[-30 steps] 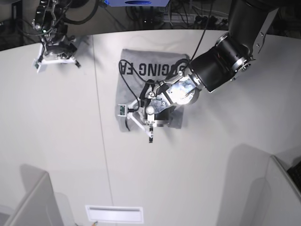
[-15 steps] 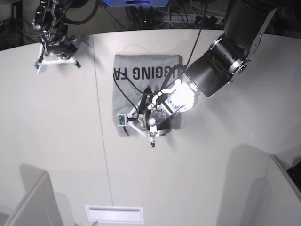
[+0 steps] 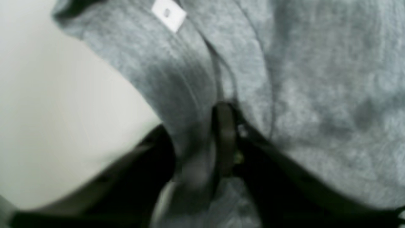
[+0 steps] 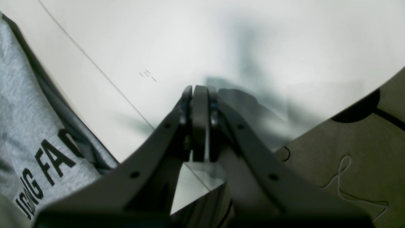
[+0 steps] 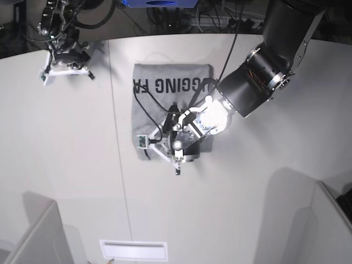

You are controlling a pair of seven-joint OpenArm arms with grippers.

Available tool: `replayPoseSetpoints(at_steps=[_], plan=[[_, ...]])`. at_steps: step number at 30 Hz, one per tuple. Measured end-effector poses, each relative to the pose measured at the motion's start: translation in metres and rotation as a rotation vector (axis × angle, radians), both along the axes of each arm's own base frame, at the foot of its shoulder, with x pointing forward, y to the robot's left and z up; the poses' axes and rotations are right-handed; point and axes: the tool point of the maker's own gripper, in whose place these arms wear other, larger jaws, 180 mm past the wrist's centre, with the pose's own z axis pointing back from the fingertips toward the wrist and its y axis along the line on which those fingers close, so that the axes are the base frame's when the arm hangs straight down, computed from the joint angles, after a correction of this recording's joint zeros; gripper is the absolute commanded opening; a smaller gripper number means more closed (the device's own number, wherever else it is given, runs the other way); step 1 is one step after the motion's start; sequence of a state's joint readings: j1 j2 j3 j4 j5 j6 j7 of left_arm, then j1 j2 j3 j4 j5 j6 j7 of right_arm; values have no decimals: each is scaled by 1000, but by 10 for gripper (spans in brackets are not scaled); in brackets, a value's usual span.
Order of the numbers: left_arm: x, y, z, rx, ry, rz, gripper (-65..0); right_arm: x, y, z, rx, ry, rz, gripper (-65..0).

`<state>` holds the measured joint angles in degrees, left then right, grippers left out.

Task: Fold the T-shirt properly

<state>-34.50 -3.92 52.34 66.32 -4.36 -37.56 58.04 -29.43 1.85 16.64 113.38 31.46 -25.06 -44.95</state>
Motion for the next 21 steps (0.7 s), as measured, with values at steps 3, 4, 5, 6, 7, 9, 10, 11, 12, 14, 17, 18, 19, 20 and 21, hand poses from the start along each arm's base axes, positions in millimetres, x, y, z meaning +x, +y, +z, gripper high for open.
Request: replayPoseSetpoints(at_steps=[3, 4, 5, 6, 7, 9, 10, 11, 12, 14, 17, 18, 19, 20, 21], plan=[[8, -1, 12, 0, -37, -10, -273, 0, 0, 0, 1, 0, 1, -650], [10, -3, 15, -4, -47, -15, -237, 0, 0, 0, 1, 0, 1, -650], [11, -5, 18, -10, -54, -18, -206, 0, 0, 0, 1, 0, 1, -650], [11, -7, 21, -15, -60, -23, -178, 0, 0, 0, 1, 0, 1, -650], [11, -10, 23, -24, -65, -29, -153, 0, 0, 0, 1, 0, 1, -650], [13, -16, 32, -42, -82, -43, -125, 0, 0, 0, 1, -1, 1, -650], [16, -19, 38, -50, -97, -49, -125, 0, 0, 0, 1, -1, 1, -650], [20, -21, 44, -57, -115, -55, -127, 0, 1, 0, 2, 0, 2, -650], [25, -23, 53, -65, -137, -60, -133, 0, 1, 0, 3, 0, 2, -650], [36, -27, 77, -122, -182, -40, -133, 3, 3, 1, -1, -12, 27, -650], [53, -24, 118, -251, -253, 43, -196, 10, 10, 4, 0, -44, 102, -650], [56, -21, 130, -301, -276, 75, -248, 10, 10, 5, -2, -45, 104, -650], [57, -12, 139, -339, -298, 113, -326, 10, 9, 5, -6, -46, 104, -650], [55, -1, 144, -378, -311, 152, -416, 13, 5, 7, -24, -63, 101, -650], [49, 13, 147, -410, -325, 192, -520, 15, 0, 10, -52, -88, 106, -650]])
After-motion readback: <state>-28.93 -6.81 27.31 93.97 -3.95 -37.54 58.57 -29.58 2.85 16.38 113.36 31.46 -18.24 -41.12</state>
